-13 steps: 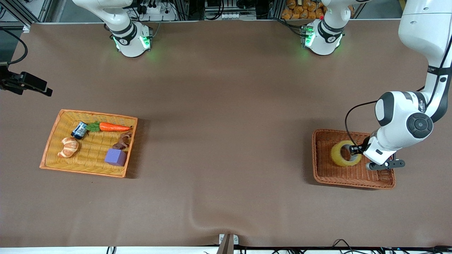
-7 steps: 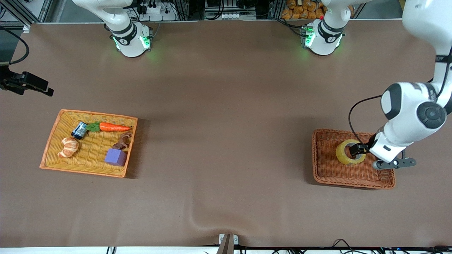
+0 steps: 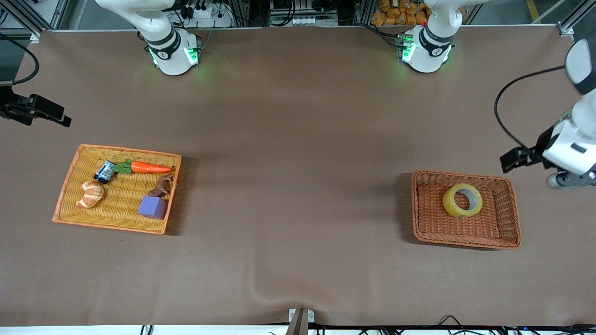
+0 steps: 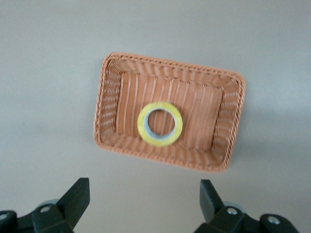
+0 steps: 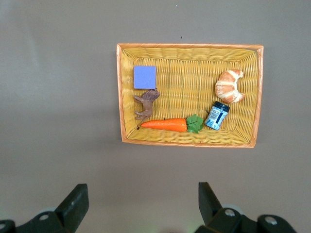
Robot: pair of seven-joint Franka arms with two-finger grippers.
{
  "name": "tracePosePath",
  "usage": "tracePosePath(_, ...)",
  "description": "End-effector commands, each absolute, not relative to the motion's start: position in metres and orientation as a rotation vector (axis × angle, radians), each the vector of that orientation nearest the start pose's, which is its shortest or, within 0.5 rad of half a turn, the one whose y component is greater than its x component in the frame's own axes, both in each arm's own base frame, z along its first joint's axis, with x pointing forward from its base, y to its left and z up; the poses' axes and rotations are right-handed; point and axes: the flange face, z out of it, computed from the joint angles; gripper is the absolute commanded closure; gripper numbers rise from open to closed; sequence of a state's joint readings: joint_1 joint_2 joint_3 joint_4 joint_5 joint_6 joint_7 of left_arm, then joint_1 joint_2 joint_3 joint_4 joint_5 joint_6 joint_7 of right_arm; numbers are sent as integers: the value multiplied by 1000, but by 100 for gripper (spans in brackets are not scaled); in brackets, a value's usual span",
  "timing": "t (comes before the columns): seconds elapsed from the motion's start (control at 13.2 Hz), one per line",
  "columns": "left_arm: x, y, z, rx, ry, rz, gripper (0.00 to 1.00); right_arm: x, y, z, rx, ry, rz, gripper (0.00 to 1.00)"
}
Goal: Transfer tape with both arms
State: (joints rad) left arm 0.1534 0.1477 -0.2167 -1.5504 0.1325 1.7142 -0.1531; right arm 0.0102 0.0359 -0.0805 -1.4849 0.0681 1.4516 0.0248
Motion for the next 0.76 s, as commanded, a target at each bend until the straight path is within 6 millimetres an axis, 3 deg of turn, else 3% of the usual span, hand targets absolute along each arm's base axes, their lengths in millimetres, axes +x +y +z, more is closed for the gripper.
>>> tracePosePath(0.0, 594, -21, 601, -3097, -55, -29, 0, 547, -35, 646, -3086, 149, 74, 0)
tracePosePath(0.38, 569, -25, 638, -3104, -12, 1, 0, 546, -37, 649, -3111, 101, 67, 0)
tracePosePath(0.53, 566, -23, 642, -3132, -25, 57, 0, 545, -39, 649, -3112, 44, 69, 0)
tracePosePath(0.68, 561, -40, 647, -3121, 23, 51, 0, 545, -40, 649, -3111, 39, 69, 0)
